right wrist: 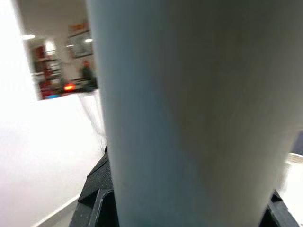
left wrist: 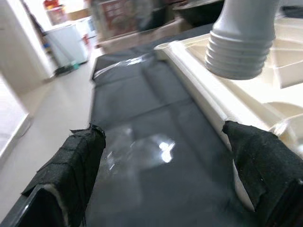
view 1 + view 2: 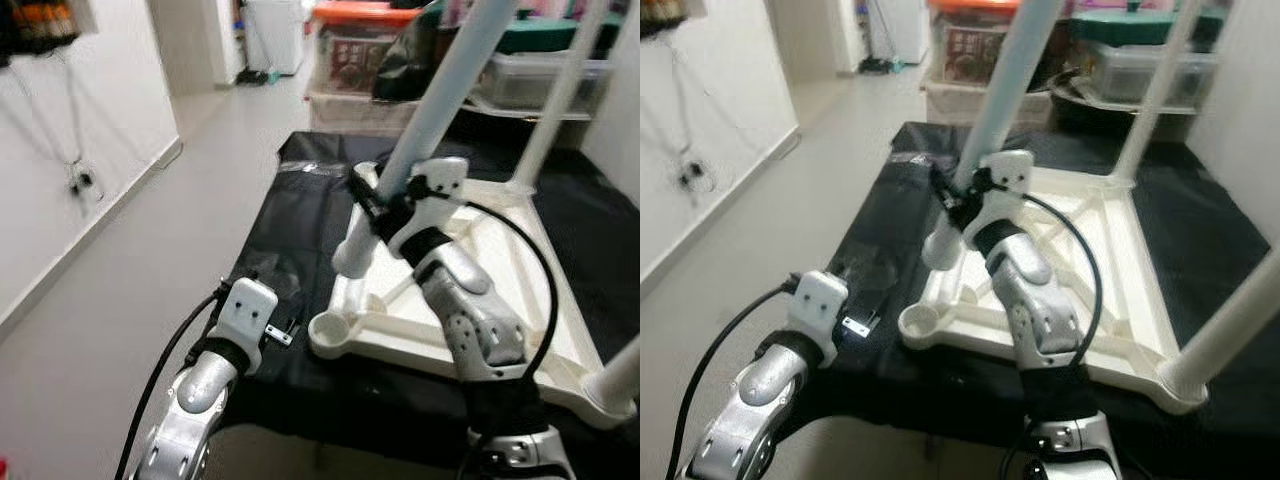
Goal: Building children table
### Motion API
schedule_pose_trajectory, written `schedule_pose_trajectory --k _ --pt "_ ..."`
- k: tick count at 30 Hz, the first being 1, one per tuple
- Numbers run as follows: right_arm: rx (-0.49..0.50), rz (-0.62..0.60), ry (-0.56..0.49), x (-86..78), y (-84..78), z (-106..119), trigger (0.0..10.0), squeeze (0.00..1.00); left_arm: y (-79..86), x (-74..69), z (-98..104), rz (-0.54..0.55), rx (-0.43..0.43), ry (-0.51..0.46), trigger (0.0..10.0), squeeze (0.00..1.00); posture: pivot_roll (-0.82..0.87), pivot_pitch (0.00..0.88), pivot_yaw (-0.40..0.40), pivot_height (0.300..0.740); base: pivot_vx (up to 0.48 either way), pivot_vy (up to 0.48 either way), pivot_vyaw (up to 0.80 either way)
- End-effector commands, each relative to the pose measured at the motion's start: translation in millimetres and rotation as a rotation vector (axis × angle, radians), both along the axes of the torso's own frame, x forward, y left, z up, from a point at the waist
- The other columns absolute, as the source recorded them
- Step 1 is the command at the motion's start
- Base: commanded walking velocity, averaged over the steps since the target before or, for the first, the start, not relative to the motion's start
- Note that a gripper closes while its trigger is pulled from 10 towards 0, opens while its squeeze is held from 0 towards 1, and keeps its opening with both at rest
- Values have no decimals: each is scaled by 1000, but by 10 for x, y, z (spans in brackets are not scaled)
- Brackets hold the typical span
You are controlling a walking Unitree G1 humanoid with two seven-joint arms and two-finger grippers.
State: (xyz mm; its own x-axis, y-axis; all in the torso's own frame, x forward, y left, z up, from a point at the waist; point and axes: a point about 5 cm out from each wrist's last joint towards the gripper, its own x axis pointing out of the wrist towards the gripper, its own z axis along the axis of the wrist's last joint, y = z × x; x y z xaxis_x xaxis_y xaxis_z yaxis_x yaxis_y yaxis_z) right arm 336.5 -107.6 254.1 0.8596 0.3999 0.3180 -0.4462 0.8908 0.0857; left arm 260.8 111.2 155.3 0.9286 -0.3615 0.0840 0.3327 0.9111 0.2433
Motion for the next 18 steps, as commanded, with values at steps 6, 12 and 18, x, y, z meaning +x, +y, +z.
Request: schedule_pose_trajectory --k 6,12,18 --pt "-4 -4 -6 -7 3 -20 10000 0 -36 -124 -60 2 -12 31 10000 0 165 0 -39 740 0 0 800" --pt "4 -15 10 18 -18 -52 10000 0 -41 -168 -125 30 -8 61 10000 0 164 0 -37 740 0 -379 346" --pt "19 -14 25 34 -17 -68 10000 0 -44 -178 -130 50 -26 82 10000 0 163 0 -38 740 0 -290 0"
